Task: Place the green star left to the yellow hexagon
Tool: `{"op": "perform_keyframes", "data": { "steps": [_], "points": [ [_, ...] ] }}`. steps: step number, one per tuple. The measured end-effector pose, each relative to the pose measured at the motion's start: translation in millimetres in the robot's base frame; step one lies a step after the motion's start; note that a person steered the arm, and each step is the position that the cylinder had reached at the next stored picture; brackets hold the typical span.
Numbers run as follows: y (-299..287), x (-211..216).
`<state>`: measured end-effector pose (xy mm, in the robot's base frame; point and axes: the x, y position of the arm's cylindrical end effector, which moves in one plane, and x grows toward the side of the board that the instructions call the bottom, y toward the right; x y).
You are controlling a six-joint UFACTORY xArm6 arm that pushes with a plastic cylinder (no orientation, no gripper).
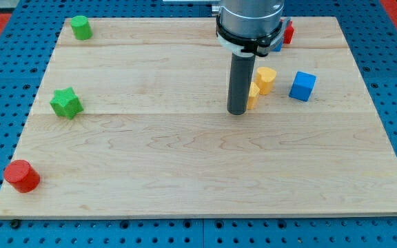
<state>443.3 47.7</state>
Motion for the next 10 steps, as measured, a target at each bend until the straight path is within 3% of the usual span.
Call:
{"op": "perform_keyframes", "data": {
  "steps": [1,2,6,10],
  "points": [
    [-18.2,-6.3],
    [48.8,-9.7],
    [-2.6,-10.5],
    [-10.8,-18.9]
  ]
}}
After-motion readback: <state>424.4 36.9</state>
